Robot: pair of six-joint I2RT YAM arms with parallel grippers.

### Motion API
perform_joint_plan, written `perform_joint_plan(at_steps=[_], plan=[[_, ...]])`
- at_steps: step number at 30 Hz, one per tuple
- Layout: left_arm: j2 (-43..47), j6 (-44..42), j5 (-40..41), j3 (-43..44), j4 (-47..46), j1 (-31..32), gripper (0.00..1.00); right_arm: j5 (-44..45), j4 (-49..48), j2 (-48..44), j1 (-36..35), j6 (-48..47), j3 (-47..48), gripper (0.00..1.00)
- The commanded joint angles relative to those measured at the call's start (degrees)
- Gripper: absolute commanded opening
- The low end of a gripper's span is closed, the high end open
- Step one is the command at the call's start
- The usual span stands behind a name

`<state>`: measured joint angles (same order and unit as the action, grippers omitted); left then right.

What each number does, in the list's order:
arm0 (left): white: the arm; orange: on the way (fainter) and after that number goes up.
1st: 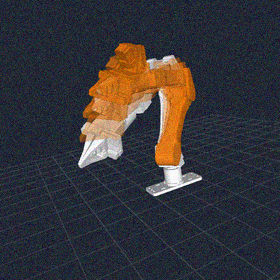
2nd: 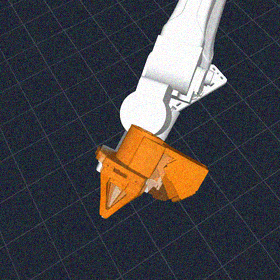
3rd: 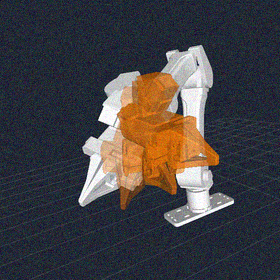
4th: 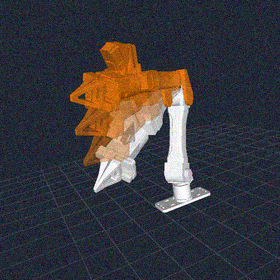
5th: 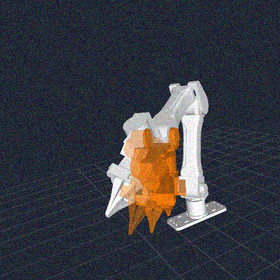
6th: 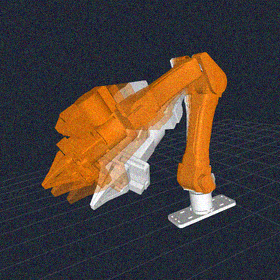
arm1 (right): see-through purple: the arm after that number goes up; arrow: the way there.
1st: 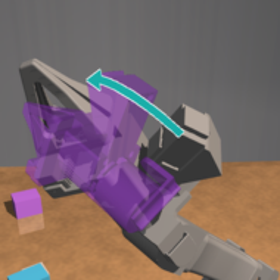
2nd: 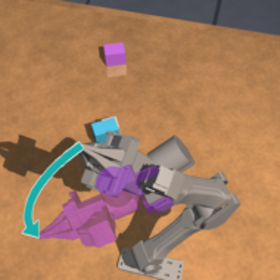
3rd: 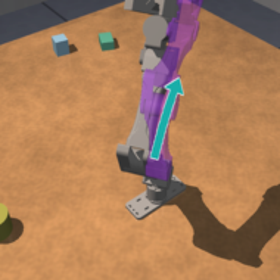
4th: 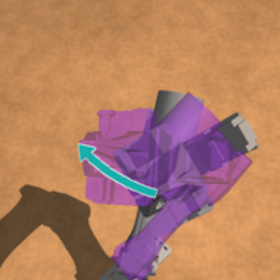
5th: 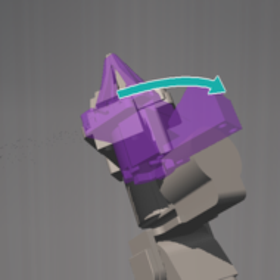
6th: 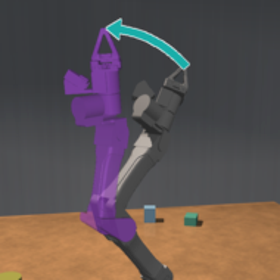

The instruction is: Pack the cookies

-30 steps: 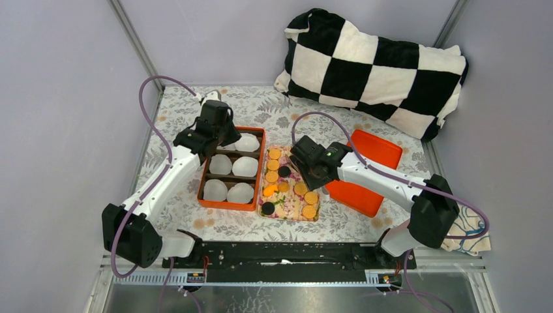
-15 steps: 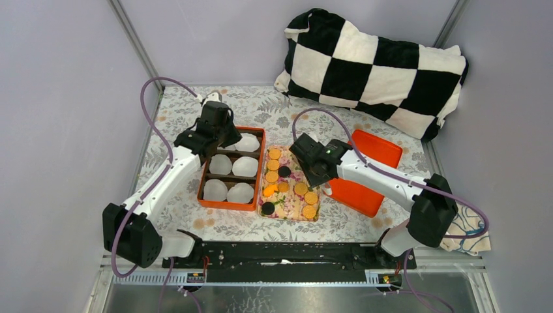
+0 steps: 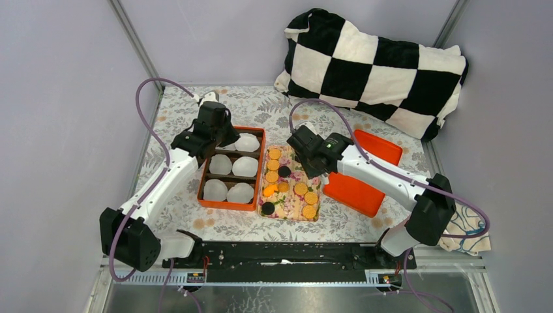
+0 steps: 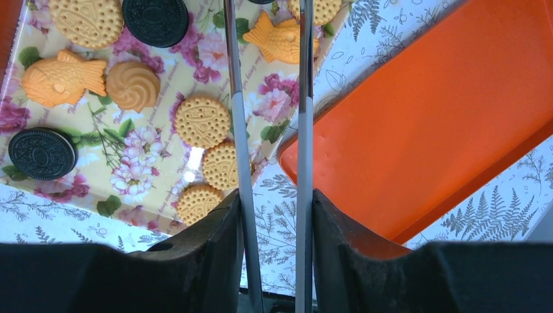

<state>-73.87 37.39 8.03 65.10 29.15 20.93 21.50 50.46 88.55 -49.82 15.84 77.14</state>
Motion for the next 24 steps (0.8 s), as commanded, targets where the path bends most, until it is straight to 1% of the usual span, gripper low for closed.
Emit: perform_joint_plan(at_steps=[1, 3, 8, 10, 12, 14, 17, 19, 24], plan=[[0.5, -0.34, 1.37, -0.54, -2.53, -0.46, 0.14, 4.43, -5.89, -2.3, -0.44, -1.34, -2.06, 0.0], [-0.12, -0.38, 1.3, -0.38, -2.87, -0.45, 0.14, 8.07, -9.27, -2.03, -0.37, -3.06, -3.03, 0.0], [-1.49, -0.45, 0.88, 0.58, -2.85, -0.46, 0.12, 19.41, -7.88, 4.32, -0.27, -3.82, 2.7, 0.0], [-1.46, -0.45, 0.86, 0.52, -3.1, -0.46, 0.12, 20.26, -7.93, 6.2, 0.85, -3.9, 3.83, 0.0], [-1.61, -0.43, 0.97, 0.29, -3.5, -0.45, 0.13, 17.98, -8.37, 8.53, 3.64, -4.05, 3.48, 0.0], [-2.12, -0.6, 0.45, 0.48, -3.55, -0.45, 0.12, 15.87, -8.69, 10.86, 7.59, -3.49, 0.91, 0.0], [-2.66, -0.81, -0.08, 0.37, -3.87, -0.47, 0.13, 12.93, -10.94, 10.61, 12.7, -2.86, -4.6, 0.0], [-3.06, -0.69, -0.32, -0.06, -4.66, -0.46, 0.13, 8.08, -12.46, 9.85, 16.31, -2.68, -7.17, 0.0], [-5.36, -0.13, -2.66, 0.92, -5.41, -0.49, 0.12, -1.58, -9.97, 12.26, 23.04, -1.53, -6.49, 0.0]])
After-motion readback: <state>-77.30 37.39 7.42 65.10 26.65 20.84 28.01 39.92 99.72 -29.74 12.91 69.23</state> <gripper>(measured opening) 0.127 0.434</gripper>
